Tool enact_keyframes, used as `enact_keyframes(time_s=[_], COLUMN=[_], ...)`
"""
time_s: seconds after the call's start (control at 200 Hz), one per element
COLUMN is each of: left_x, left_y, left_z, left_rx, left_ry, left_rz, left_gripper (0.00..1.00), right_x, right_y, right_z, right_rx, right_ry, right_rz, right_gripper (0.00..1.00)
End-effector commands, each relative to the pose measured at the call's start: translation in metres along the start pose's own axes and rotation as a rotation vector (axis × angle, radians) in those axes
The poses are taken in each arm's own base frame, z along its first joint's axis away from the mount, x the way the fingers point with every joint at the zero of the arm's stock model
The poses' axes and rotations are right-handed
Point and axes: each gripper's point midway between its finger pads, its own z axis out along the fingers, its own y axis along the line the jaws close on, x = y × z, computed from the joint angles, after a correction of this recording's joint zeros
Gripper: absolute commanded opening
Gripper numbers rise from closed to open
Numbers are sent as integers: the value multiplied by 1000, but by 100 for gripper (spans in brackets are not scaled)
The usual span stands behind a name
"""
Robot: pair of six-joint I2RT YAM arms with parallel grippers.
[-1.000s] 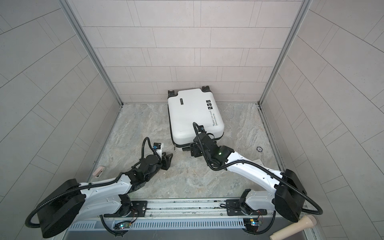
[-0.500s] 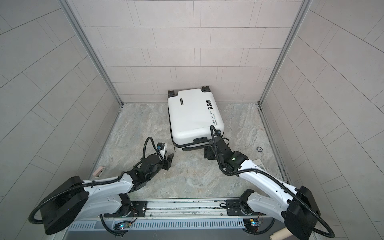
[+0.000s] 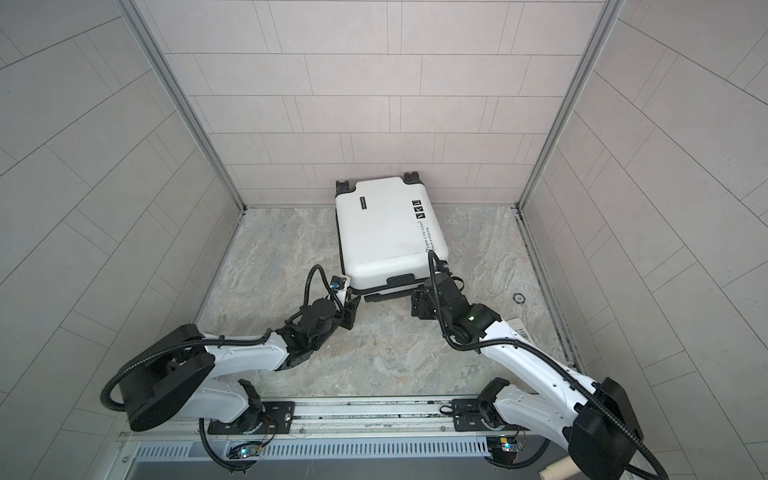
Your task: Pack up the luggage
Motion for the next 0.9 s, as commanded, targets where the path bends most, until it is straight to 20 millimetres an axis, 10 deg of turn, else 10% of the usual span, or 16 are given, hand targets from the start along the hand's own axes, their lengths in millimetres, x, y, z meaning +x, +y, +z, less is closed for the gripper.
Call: enact_keyframes(time_s=[0.0,0.44,0.896], left_x=[-7,-2,8], left_y=[11,11,-1], left_z=[5,-5,-4], left_rx=[-110,-66,149], left_ry=[-17,-54,-37], left_rz=[54,52,-120], left_gripper=[41,0,0], right_x=[1,7,24], right_y=[-5,-7,3], right_z=[-3,-3,34], right_rx=[6,-8,-100], right_ry=[-4,10,94], right_rz=[13,39,271], right_gripper=[80,80,80])
